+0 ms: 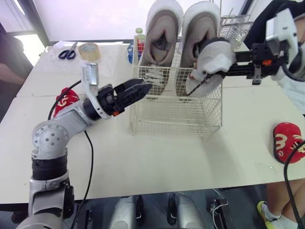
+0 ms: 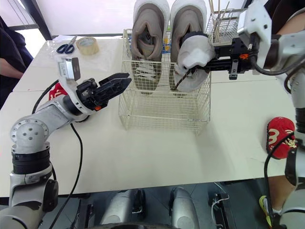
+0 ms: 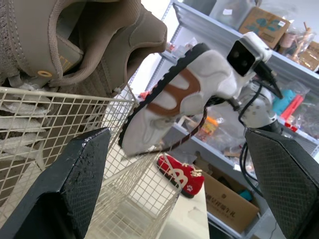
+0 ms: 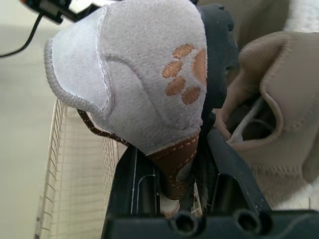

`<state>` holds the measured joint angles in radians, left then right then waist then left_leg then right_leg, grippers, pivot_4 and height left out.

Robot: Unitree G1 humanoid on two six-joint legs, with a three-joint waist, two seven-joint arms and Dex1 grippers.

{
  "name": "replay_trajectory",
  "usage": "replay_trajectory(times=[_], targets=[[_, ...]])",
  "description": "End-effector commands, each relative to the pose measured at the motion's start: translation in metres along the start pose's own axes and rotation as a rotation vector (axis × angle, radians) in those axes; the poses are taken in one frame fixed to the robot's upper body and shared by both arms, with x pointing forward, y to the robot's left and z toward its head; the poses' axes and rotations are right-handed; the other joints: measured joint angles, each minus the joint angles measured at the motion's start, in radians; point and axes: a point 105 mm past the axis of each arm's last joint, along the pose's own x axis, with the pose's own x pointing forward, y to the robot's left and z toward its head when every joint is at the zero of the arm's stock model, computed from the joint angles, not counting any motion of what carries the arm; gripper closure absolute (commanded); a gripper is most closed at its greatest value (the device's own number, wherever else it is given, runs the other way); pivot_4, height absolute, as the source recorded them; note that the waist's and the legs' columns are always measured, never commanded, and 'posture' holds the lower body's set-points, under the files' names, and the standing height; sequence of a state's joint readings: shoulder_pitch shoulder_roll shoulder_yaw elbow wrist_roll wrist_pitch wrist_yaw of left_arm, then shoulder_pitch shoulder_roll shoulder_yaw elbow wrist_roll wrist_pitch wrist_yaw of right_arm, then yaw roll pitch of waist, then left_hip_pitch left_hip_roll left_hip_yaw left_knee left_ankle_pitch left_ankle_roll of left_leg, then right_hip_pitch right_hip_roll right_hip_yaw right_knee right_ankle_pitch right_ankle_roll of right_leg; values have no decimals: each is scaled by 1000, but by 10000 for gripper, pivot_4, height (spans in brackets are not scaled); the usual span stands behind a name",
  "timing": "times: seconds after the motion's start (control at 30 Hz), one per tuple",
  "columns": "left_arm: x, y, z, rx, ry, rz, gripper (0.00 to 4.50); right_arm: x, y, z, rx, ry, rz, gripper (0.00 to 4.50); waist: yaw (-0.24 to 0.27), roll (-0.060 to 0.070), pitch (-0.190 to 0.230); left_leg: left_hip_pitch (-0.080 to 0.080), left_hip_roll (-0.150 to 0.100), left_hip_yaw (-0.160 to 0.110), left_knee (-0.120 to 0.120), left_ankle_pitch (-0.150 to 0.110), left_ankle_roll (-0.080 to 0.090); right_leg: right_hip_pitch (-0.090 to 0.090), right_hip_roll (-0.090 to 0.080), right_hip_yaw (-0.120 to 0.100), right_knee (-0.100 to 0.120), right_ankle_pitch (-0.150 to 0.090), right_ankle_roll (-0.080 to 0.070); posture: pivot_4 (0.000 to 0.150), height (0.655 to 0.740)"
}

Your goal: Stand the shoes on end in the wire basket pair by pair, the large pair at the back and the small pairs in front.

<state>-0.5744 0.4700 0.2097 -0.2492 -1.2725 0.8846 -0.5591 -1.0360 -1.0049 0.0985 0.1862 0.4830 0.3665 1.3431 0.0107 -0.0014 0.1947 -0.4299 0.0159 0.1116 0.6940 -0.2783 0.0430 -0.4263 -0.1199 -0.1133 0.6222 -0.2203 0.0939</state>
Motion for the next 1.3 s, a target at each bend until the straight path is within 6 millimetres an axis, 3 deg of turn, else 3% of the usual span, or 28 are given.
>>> replay_trajectory(times=[0.03,0.47,0.73,0.77,1.0,1.1,1.2,1.3], targets=[[4,-11,7,50,-13,-33,769,-2,-8,3,-77,18,3,40599,0,0,0,0,0,0,0,0,0,0,0,0,0,0,0,1500,7400],[7,-13,4,58,-10,-29,769,21,-9,-36,-37,128,75,40599,-1,0,0,0,0,0,0,1,-1,0,0,0,0,0,0,1500,7400],[8,-11,4,63,-13,-24,0,17,-9,-27,-86,120,45,2072,-1,0,0,0,0,0,0,1,-1,0,0,-1,0,0,0,1500,7400],[7,-11,4,64,-11,-23,0,15,-9,-24,-95,119,39,945,-1,0,0,0,0,0,0,1,-1,0,0,0,0,0,0,1500,7400],[4,-8,4,92,11,4,0,-15,-13,-1,-148,124,-91,945,2,0,0,0,0,0,-1,1,-2,0,0,-1,0,0,0,1500,7400],[0,-6,8,116,18,24,0,-29,-10,20,-154,72,-155,945,0,0,0,0,0,0,-1,1,-2,0,0,-1,0,0,0,1500,7400],[-7,2,19,193,27,91,0,-33,11,53,-100,-84,-144,945,-1,0,0,0,0,-1,-1,1,-2,0,0,-1,0,0,0,1500,7400],[-12,12,31,261,35,162,0,-24,35,67,-26,-185,-67,945,0,0,0,1,0,-1,-2,1,-3,0,0,-1,1,0,0,1500,7400]])
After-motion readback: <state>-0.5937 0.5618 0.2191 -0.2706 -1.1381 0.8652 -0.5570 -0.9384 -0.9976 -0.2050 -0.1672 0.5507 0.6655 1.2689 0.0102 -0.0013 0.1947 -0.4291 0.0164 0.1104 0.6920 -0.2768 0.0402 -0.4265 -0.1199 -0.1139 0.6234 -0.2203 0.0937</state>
